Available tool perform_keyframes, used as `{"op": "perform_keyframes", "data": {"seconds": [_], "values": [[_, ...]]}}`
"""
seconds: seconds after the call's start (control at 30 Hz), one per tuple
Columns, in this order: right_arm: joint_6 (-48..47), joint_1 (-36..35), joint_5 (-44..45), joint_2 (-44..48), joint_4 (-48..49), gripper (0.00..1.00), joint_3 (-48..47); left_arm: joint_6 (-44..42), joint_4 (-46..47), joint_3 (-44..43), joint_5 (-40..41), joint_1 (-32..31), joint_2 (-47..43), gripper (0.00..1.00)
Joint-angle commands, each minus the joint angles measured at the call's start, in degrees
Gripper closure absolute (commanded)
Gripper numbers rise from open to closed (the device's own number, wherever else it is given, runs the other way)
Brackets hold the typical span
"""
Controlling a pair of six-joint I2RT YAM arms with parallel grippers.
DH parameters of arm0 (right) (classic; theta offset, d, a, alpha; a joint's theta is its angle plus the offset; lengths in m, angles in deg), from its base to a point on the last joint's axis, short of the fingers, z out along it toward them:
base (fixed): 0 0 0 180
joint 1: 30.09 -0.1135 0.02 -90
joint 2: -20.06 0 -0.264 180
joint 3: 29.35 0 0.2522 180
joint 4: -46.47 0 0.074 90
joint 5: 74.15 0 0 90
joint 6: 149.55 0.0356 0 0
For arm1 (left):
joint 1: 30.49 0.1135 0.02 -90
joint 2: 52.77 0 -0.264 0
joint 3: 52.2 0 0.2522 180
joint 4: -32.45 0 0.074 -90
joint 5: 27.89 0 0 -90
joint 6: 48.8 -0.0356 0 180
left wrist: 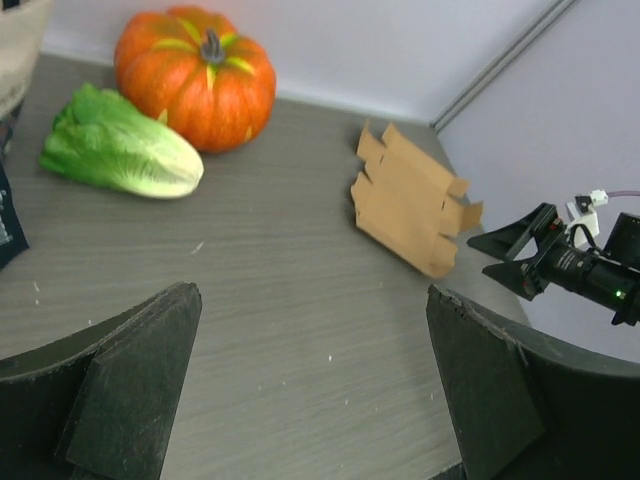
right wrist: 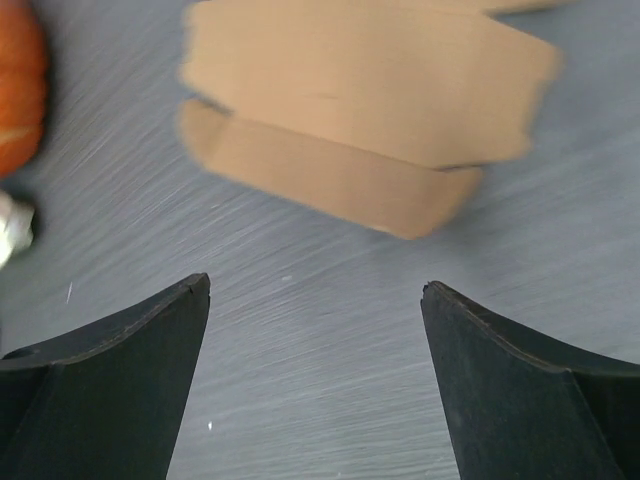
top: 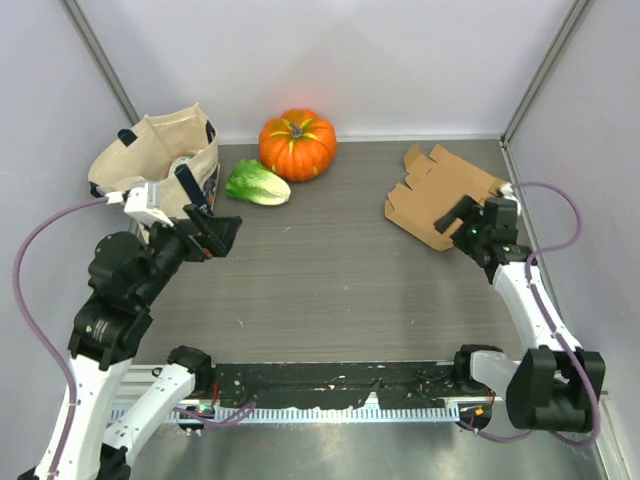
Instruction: Fold the paper box
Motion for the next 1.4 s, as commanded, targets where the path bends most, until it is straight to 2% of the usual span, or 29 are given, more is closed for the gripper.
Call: {"op": "perform_keyframes", "data": {"seconds": [0.0,0.13,0.23,0.33,0.43,0.53,0.57,0.73,0.77,0.9,0.97,1.07,1.27,1.37], "values": [[8.65,10.71,-10.47,-1.93,7.63,0.1,6.24,1.07,-3.94,1.01,-5.12,0.28,3.81,0.0],[11.81,17.03,-15.38,-7.2,16.92,0.14,10.29,7.02,1.74,6.27,-10.93,0.19,3.56,0.02],[13.57,18.81,-20.04,-14.05,24.57,0.2,11.61,14.66,8.94,14.95,-17.68,0.19,3.29,0.06],[14.28,18.81,-20.5,-19.33,28.1,0.24,10.91,19.96,15.29,21.28,-22.0,0.19,3.38,0.12],[16.03,18.81,-20.5,-22.85,30.91,0.29,10.56,22.52,16.18,24.9,-21.32,-0.25,2.86,0.14],[17.97,18.64,-21.99,-24.88,33.74,0.41,11.26,23.49,16.18,27.02,-20.26,-0.86,2.07,0.16],[18.24,18.46,-21.64,-24.97,33.83,0.47,11.7,23.92,16.27,27.55,-19.47,-1.13,1.63,0.16],[18.94,17.49,-19.45,-22.77,34.97,0.59,14.78,27.35,19.07,31.23,-17.18,-3.15,2.67,0.18],[18.94,17.4,-19.36,-22.77,35.15,0.68,15.56,28.31,20.21,31.85,-17.01,-3.5,3.29,0.18],[19.03,16.97,-19.44,-23.03,36.64,0.82,17.15,31.57,26.8,33.88,-14.38,-8.49,9.25,0.2],[19.38,16.7,-19.97,-22.6,37.26,0.95,18.11,32.36,28.22,33.53,-11.75,-11.4,11.55,0.2],[21.14,14.51,-20.85,-20.32,38.4,0.98,19.87,34.55,32.59,32.83,-5.5,-19.03,16.38,0.19],[25.27,9.33,-18.92,-12.59,37.53,0.99,24.0,40.71,47.0,32.48,-5.84,-22.04,30.96,0.11],[28.95,6.78,-17.25,-6.79,36.91,0.99,26.72,41.59,50.88,30.46,-5.15,-22.4,37.8,0.08]]}}
